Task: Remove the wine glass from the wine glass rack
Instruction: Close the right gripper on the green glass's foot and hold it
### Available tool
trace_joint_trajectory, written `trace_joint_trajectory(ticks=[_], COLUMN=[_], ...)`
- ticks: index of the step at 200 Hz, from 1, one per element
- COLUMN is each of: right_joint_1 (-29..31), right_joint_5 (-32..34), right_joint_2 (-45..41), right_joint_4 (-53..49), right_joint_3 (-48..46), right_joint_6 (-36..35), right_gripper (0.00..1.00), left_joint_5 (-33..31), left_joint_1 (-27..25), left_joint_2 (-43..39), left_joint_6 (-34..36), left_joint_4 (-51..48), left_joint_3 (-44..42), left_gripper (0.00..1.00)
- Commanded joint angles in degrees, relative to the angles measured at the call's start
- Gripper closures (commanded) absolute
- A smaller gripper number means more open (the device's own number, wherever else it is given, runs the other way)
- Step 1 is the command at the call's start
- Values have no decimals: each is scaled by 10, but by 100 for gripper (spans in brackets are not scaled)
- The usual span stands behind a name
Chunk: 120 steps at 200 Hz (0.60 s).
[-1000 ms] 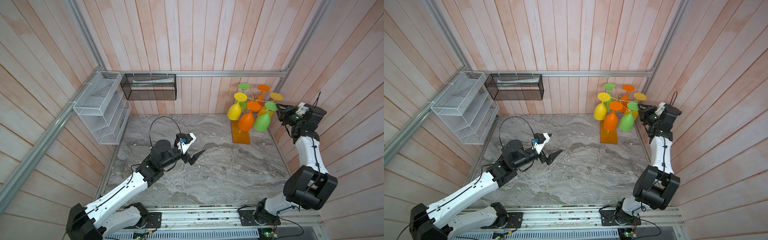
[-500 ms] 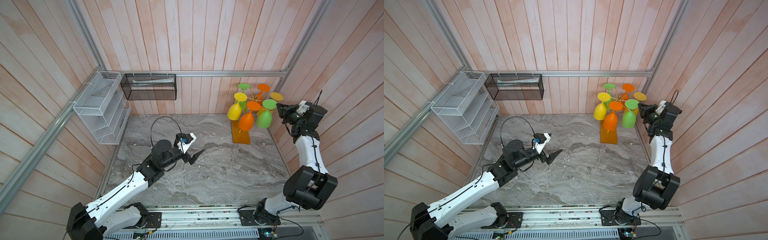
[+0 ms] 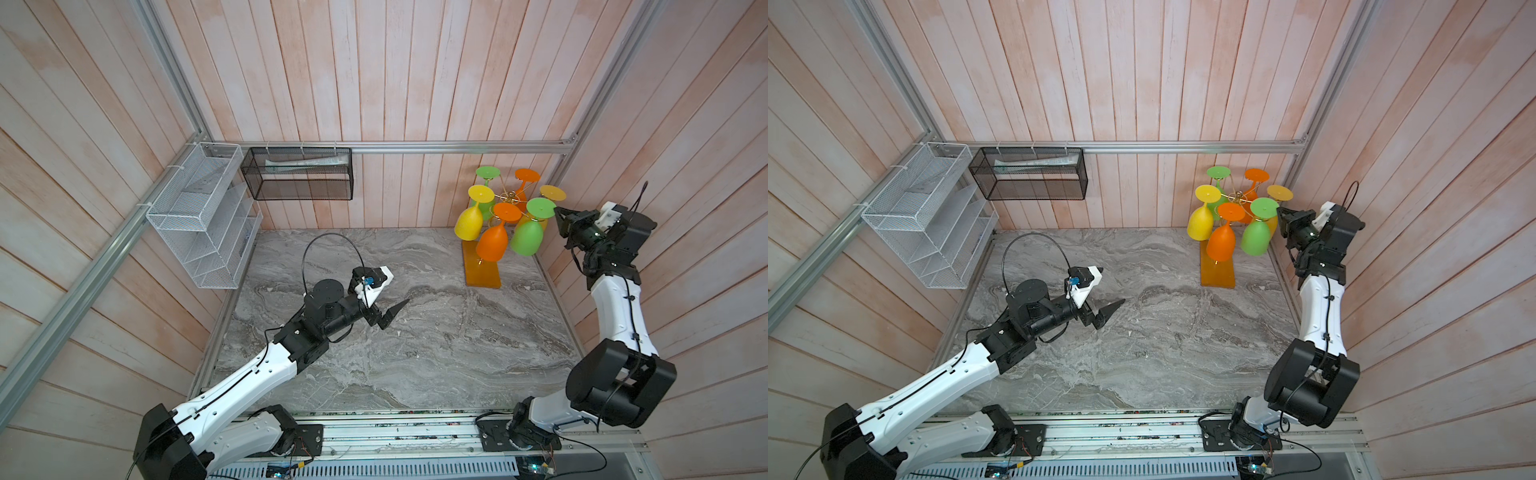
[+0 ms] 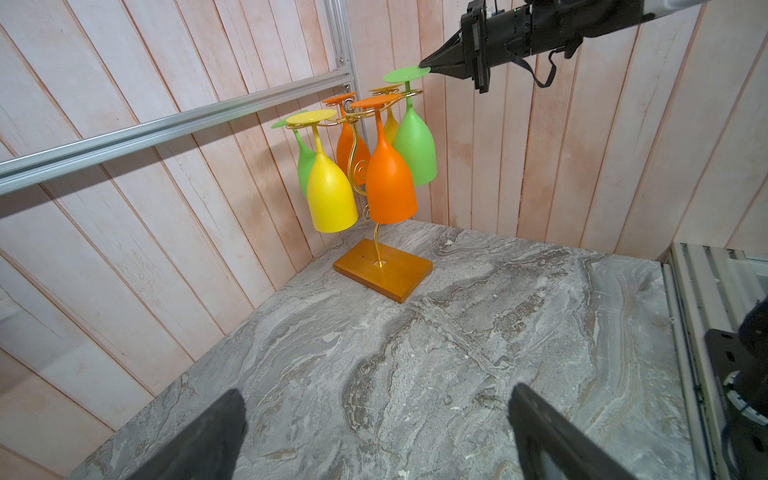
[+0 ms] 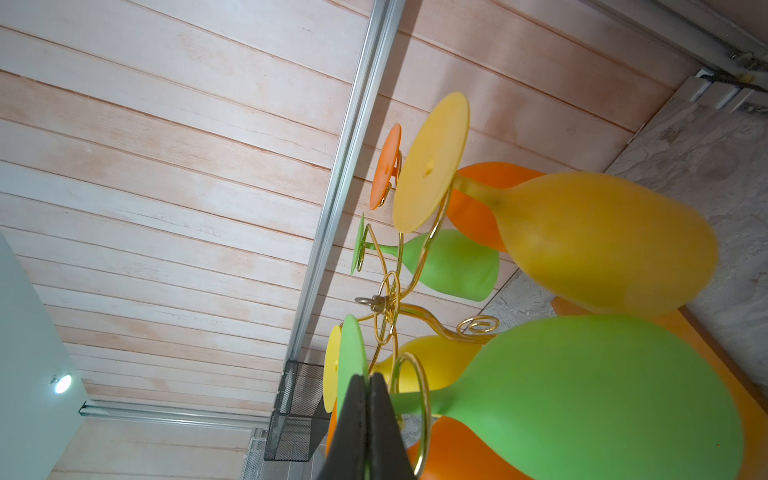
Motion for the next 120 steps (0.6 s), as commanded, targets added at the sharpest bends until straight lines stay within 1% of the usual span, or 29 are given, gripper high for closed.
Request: trace_joint_trajectory(ticks=[1, 39, 80, 120], right_joint_1=[3, 3, 6, 32], right_joint_5=[2, 1, -2, 9], right_joint_2=[-28, -52, -61, -52], right_joint_4=[17, 11, 15, 12], right_joint_3=[-12, -29, -40, -37], right_joint_6=[1, 1, 5, -1], right_gripper=[100, 100, 100, 100], left_joint_5=[-10, -14, -15, -15], left_joint_1=[-1, -1, -1, -1], left_joint_2=[6, 5, 8, 7], left_joint_6=[3, 5, 4, 4], left_joint_4=[7, 7, 7, 6], left_joint_3=[-10, -10, -8, -9], left_gripper=[0, 0, 0, 0])
